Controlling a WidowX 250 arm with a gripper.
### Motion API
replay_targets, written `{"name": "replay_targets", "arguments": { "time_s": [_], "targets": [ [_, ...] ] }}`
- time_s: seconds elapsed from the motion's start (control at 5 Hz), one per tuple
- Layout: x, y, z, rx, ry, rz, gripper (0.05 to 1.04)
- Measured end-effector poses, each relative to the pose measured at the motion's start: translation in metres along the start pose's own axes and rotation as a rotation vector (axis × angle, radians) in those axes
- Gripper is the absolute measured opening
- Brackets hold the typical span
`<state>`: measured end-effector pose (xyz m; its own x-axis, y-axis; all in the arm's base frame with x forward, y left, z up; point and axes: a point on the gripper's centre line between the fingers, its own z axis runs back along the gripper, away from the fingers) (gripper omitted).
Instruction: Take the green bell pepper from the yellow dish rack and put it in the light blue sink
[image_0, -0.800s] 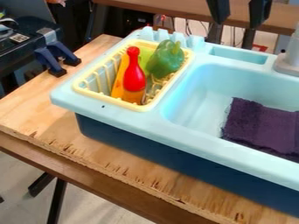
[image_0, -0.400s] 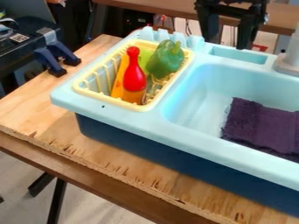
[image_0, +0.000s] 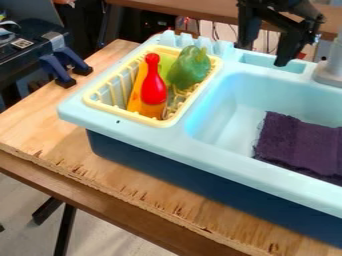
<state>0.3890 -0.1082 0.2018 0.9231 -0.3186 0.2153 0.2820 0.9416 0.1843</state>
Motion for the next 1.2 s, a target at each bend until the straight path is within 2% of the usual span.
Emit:
{"name": "replay_targets", "arguments": {
  "time_s": [0.2,0.4,0.6,0.8,1.2],
  "targets": [
    [-0.009,0.014,0.011,0.04,0.065,0.036,1.011],
    [-0.01,0.035,0.013,0.09,0.07,0.076,1.011],
    [-0.006,0.047,0.02,0.158,0.042,0.078,1.011],
    [-0.01,0.058,0.022,0.168,0.066,0.096,1.011],
    [-0.014,0.066,0.018,0.112,0.085,0.109,1.011]
  ]
}}
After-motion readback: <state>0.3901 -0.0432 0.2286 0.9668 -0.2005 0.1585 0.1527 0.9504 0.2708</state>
